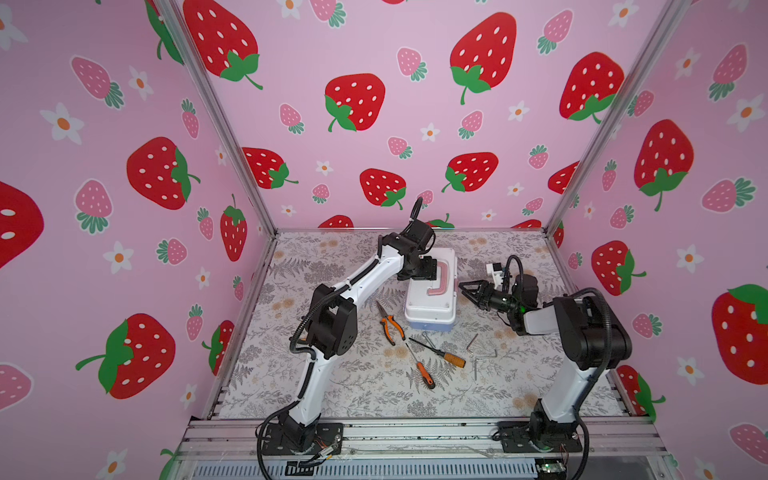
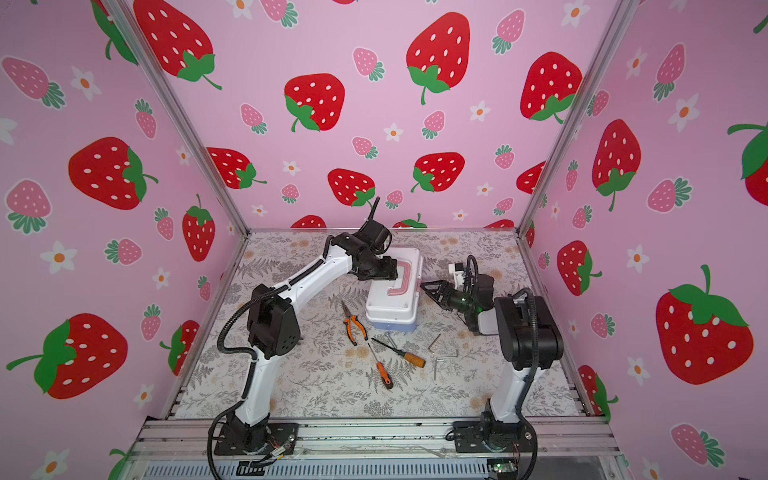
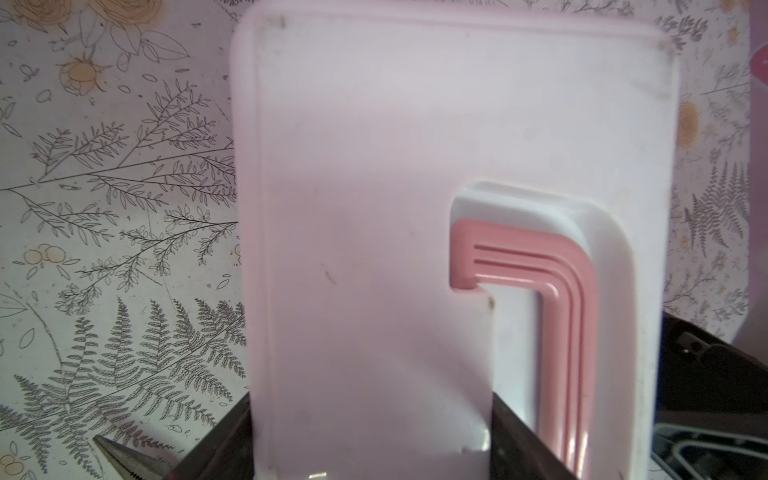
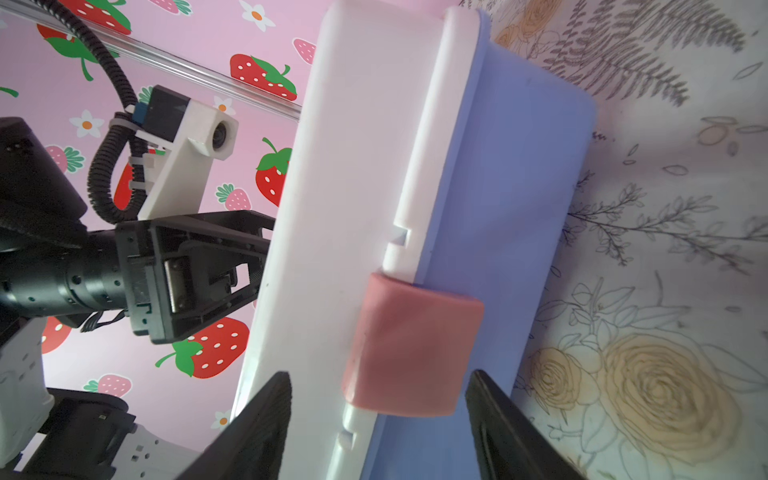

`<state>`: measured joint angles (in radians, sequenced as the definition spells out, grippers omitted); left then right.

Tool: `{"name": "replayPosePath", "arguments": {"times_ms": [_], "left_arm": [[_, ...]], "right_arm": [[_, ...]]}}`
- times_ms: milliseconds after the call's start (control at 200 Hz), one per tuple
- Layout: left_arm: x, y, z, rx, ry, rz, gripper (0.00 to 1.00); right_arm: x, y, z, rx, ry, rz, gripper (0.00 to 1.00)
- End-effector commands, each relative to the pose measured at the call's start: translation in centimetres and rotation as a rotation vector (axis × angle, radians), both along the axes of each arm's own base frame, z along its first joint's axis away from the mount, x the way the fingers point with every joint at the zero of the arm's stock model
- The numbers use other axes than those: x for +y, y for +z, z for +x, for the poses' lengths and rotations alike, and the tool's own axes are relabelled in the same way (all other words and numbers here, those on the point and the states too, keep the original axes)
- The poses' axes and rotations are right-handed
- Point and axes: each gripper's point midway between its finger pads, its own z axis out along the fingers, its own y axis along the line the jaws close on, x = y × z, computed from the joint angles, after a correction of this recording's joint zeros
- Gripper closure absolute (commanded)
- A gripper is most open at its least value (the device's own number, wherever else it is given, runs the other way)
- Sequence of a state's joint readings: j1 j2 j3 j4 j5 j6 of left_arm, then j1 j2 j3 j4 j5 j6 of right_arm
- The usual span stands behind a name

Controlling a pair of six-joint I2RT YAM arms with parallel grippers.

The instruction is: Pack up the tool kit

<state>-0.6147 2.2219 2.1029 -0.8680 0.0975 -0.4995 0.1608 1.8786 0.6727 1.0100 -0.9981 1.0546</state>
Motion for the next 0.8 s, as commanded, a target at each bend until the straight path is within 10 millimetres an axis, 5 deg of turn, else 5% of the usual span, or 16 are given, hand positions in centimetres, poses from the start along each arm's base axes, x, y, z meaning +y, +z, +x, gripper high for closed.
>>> {"name": "replayPosePath", "arguments": {"times_ms": [0,280,510,795], "left_arm": [[-1.0,0.7,-1.0,0.040,-0.012,-0.077,0.30],[-1.2,0.3,-1.1,0.051,-0.019,-0.088,0.30],[-1.4,0.2,-1.1,0.056,-0.020,-0.097,0.30],[-0.6,0.4,-1.0,0.037,-0.011,-0.054,0.30]], "right_arm": [[1.1,1.0,0.4,-0.016,0.033,0.059,0.30],[2.7,1.6,0.5,0.009,0.074,0.182,0.32],[2.7,2.5,0.4,0.019,0.067,0.257,0.51],[1.9,0.1,1.7,0.001,-0.019,-0.023,0.70]]}}
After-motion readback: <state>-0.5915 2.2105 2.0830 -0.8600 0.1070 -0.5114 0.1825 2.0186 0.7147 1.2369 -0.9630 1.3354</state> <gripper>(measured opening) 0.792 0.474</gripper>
